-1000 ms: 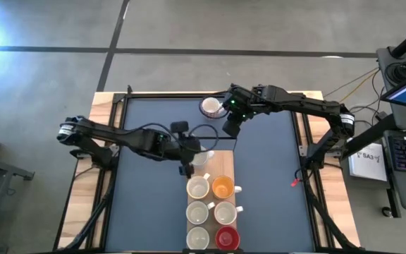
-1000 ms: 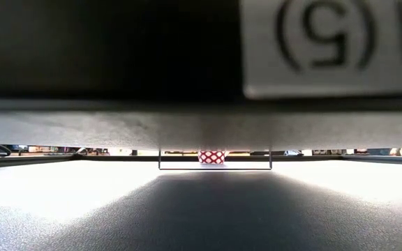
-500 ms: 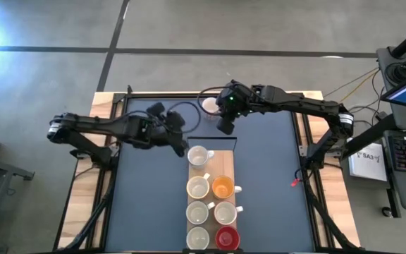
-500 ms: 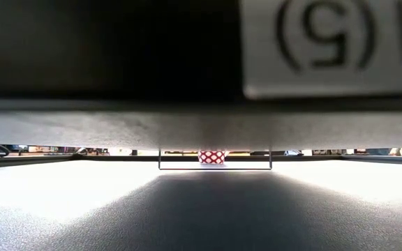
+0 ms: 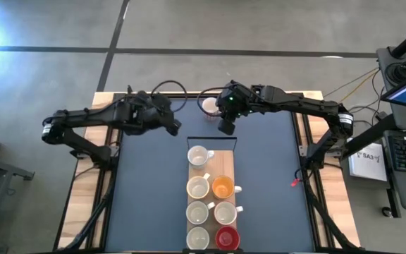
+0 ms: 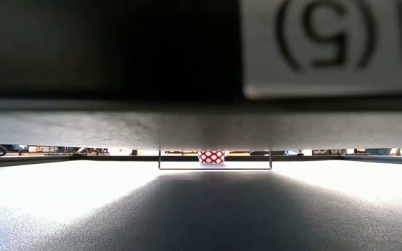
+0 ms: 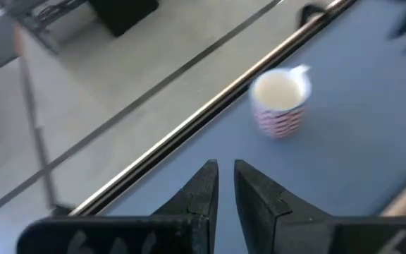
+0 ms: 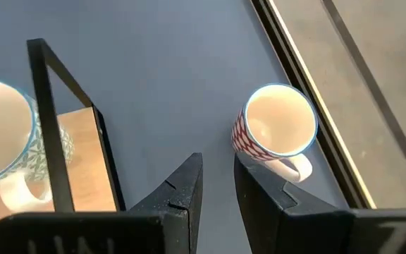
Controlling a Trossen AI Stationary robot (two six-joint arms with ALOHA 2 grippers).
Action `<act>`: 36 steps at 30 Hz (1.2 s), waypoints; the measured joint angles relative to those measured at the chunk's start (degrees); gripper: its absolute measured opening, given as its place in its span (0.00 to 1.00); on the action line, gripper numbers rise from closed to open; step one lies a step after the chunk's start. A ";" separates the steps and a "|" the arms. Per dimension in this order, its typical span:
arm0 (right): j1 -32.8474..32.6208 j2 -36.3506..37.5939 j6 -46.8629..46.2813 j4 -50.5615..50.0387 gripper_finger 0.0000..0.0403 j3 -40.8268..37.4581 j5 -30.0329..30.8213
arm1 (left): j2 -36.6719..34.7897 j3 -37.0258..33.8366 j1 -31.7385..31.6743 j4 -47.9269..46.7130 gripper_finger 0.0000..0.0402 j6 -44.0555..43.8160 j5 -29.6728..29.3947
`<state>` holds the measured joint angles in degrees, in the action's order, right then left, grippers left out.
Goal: Place coffee mugs
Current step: Put the blue and red mug on the shelf
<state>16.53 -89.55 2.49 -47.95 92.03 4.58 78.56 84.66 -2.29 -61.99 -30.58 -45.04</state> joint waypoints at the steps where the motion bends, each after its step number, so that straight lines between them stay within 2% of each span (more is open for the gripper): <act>1: 0.19 -0.11 -0.88 -0.10 0.18 0.00 -0.01 | -0.21 0.00 -1.06 -1.55 0.07 0.02 0.25; 7: 2.21 -1.44 -3.32 -2.02 0.18 0.00 -0.09 | -1.28 -0.02 -7.50 -7.31 0.07 4.61 5.25; 13: 6.51 -4.40 -5.69 -2.75 0.18 0.00 -0.56 | -2.65 -0.04 -13.53 -8.15 0.07 10.96 5.60; 15: 8.09 -5.80 -5.64 -3.16 0.18 0.00 -2.98 | -3.33 -0.17 -15.55 -8.42 0.07 12.39 5.74; 19: 10.36 -7.95 -4.50 -5.25 0.18 0.15 -12.63 | -5.35 -1.72 -19.66 -8.42 0.07 15.19 8.62; 23: 11.42 -8.38 1.74 -8.60 0.18 0.18 -13.59 | -7.34 -3.60 -22.23 -8.36 0.07 15.90 11.00; 27: 12.11 -8.28 16.93 -10.70 0.18 0.22 -13.34 | -9.67 -6.56 -22.75 -7.18 0.07 15.93 11.61; 29: 12.22 -8.15 23.83 -10.61 0.17 0.22 -12.15 | -10.70 -8.06 -22.75 -7.00 0.07 15.11 11.70; 32: 12.22 -8.12 29.28 -10.64 0.15 0.22 -6.09 | -12.62 -10.80 -22.75 -6.97 0.07 13.04 12.14; 36: 12.25 -8.12 25.66 -10.65 0.12 0.22 6.01 | -15.47 -15.53 -22.75 -6.34 0.07 9.50 13.13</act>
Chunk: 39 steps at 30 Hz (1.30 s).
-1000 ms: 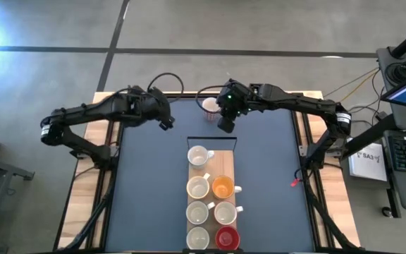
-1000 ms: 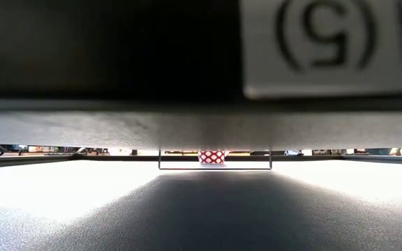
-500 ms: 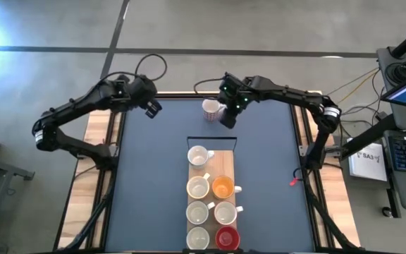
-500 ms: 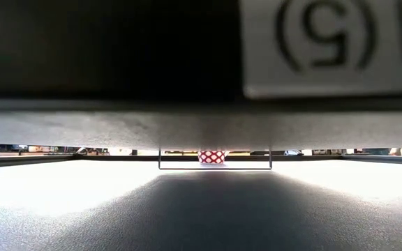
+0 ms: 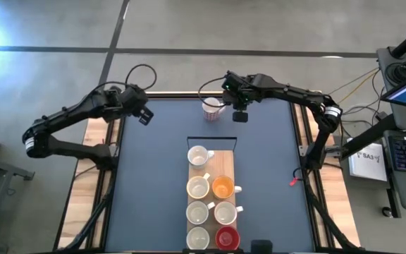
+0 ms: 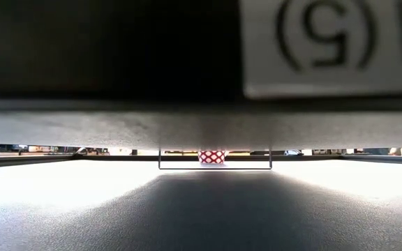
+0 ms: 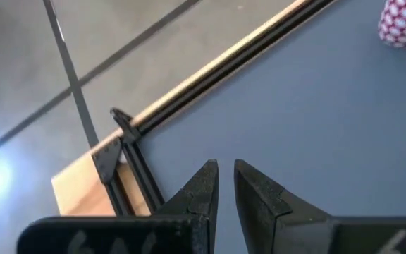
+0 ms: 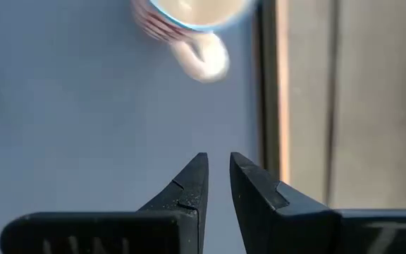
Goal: Place coffee mugs
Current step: Put the blue and red mug on the shelf
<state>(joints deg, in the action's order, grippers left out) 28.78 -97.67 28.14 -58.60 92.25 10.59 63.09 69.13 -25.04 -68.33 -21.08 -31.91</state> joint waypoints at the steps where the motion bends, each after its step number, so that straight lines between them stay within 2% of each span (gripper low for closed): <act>1: 0.02 0.00 -0.52 -0.13 0.12 0.00 1.79 | -0.72 -1.23 0.00 0.15 0.07 -0.97 0.05; 6: 0.89 0.02 -0.79 -1.10 0.11 0.00 2.53 | -4.18 -7.03 0.02 2.80 0.07 -4.48 0.38; 11: 2.34 0.02 1.54 -1.04 0.14 -0.07 1.60 | -6.83 -10.31 0.09 6.76 0.07 -5.02 4.40; 16: 5.01 0.02 -0.23 1.58 0.25 -0.15 -11.43 | -7.88 -11.35 0.09 8.78 0.07 -5.00 5.93; 22: 8.88 0.00 -12.33 8.47 0.36 -0.15 -19.56 | -8.04 -11.35 0.09 9.63 0.07 -5.18 6.28; 29: 11.86 -2.67 -32.48 13.75 0.38 -0.15 -24.30 | -8.03 -11.18 0.09 10.10 0.07 -5.05 7.16; 33: 11.75 -6.57 -36.62 14.76 0.39 0.69 -26.73 | -8.04 -11.18 0.09 10.13 0.07 -4.85 7.16; 37: 11.58 -9.73 -39.77 14.89 0.39 2.42 -33.41 | -8.08 -11.18 0.09 10.13 0.07 -3.86 7.13; 39: 11.34 -10.38 -40.33 14.14 0.39 3.09 -32.40 | -8.09 -11.18 0.09 10.13 0.07 -3.41 7.12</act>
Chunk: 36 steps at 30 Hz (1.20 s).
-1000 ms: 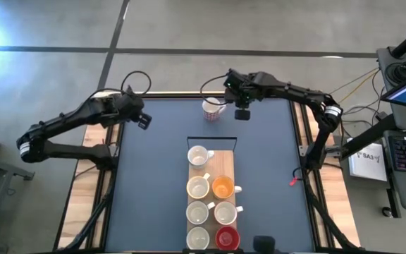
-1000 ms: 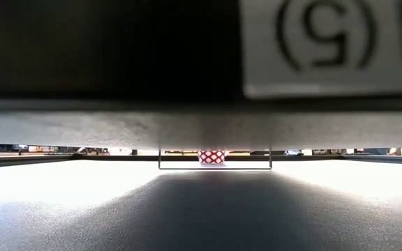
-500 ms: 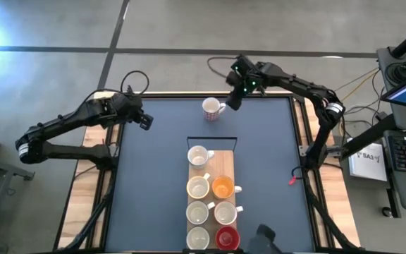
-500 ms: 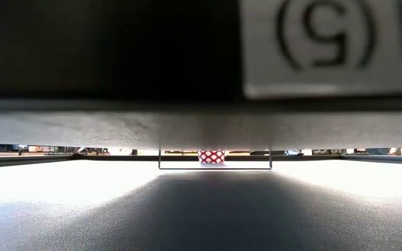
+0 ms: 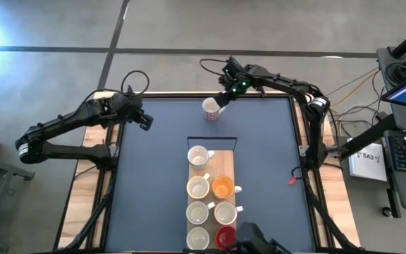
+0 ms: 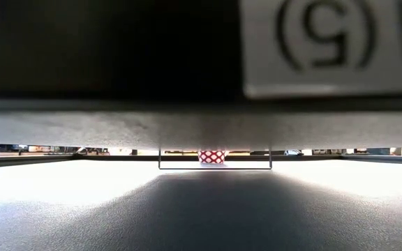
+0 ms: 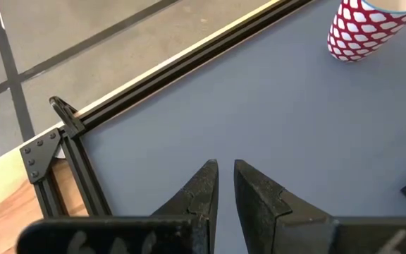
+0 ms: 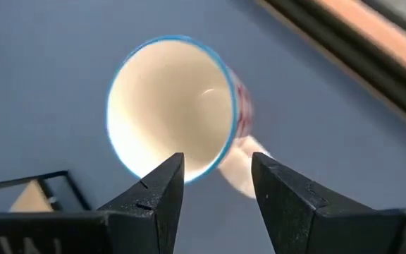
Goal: Place coffee mugs
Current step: Put the blue and red mug on the shelf
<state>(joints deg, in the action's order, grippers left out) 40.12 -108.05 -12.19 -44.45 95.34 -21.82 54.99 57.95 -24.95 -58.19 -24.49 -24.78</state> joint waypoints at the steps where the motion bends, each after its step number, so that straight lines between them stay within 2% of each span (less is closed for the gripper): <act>1: -0.02 0.03 0.10 0.05 0.39 0.15 1.29 | -0.01 0.00 0.00 -0.01 0.07 0.14 -0.01; 20: -0.48 -3.94 -0.21 -0.29 0.37 0.93 3.86 | -0.01 0.00 0.00 -0.11 0.07 4.29 -0.12; 30: -0.48 -3.43 2.86 -0.22 0.28 0.93 3.90 | -0.01 0.00 0.00 -0.11 0.07 5.16 -0.14; 36: -0.27 -2.83 4.24 -0.70 0.18 0.93 3.90 | -0.01 0.00 -0.01 -0.11 0.07 5.16 -0.14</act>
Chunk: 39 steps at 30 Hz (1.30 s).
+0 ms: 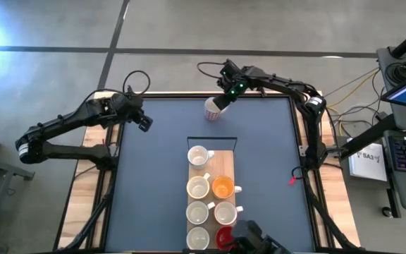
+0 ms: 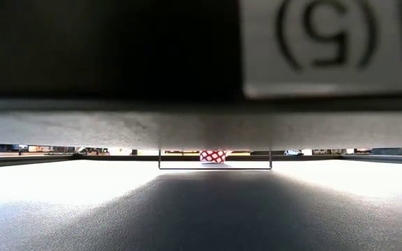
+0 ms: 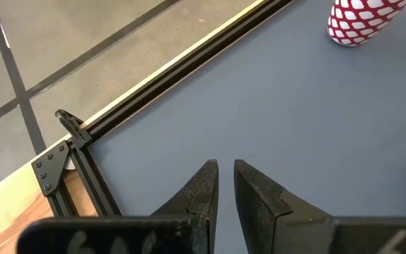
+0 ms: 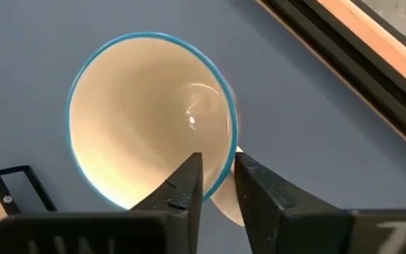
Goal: Place coffee mugs
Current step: Put the blue and red mug on the shelf
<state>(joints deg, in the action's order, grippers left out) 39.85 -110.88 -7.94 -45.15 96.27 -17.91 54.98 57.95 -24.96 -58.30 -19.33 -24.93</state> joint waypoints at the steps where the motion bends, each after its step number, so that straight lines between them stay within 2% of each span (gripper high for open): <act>1: 0.10 0.08 0.14 -0.26 0.16 0.00 0.00 | 0.00 0.00 -0.01 0.00 0.07 0.00 -0.02; 10: 0.55 0.84 1.60 -1.65 0.03 0.00 0.04 | 0.00 0.00 0.00 0.00 0.07 0.00 -0.02; 17: 0.59 0.85 1.57 -2.06 0.02 -0.01 0.04 | 0.00 0.00 0.00 0.00 0.07 -0.02 -0.02; 29: 0.57 4.22 3.09 -8.63 0.02 -0.09 0.06 | 0.00 0.00 0.00 0.00 0.07 -0.02 -0.02; 39: 0.53 5.49 5.21 -20.15 0.02 -0.09 -0.02 | -0.04 0.00 0.00 0.00 0.07 -0.02 0.00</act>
<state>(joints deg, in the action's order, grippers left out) 40.38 -105.39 -2.74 -65.30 96.18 -17.93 54.94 57.95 -24.96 -58.30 -19.35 -24.93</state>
